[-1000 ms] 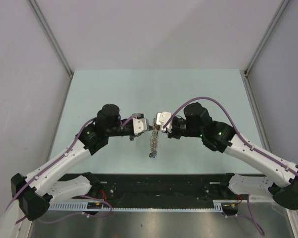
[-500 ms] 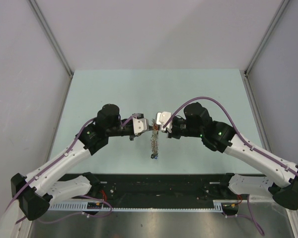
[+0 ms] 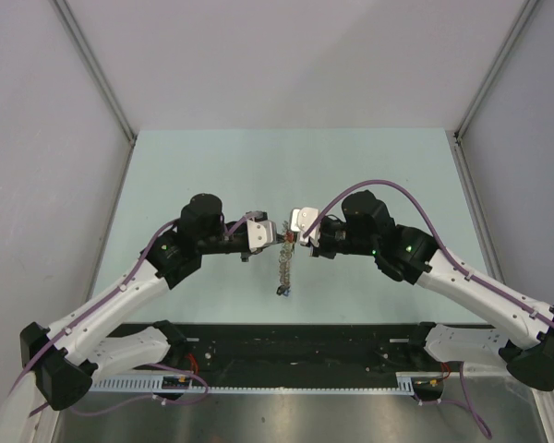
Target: Put the keys on the keyring
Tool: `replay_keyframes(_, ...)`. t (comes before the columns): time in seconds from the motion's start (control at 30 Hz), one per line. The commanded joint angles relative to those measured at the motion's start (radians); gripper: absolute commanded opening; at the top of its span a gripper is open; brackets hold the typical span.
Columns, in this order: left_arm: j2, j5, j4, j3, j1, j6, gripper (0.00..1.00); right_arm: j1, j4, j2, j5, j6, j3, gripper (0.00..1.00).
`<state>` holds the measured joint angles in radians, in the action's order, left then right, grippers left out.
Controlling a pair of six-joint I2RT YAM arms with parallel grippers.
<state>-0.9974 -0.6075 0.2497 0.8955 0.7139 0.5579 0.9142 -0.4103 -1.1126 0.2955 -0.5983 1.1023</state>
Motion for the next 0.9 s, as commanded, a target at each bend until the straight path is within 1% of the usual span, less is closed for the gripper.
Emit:
replay_keyframes(0.0, 0.023, -0.049, -0.058, 0.01, 0.015, 0.02, 0.0, 0.005, 0.071, 0.002, -0.006, 0.022, 0.047, 0.0)
replay_keyframes(0.4, 0.011, -0.058, -0.056, 0.016, 0.021, 0.011, 0.0, 0.014, 0.111, 0.005, 0.024, 0.055, 0.047, 0.0)
replay_keyframes(0.87, -0.006, -0.064, -0.047, 0.026, 0.035, 0.0, 0.0, 0.029, 0.166, 0.002, 0.033, 0.052, 0.03, 0.0)
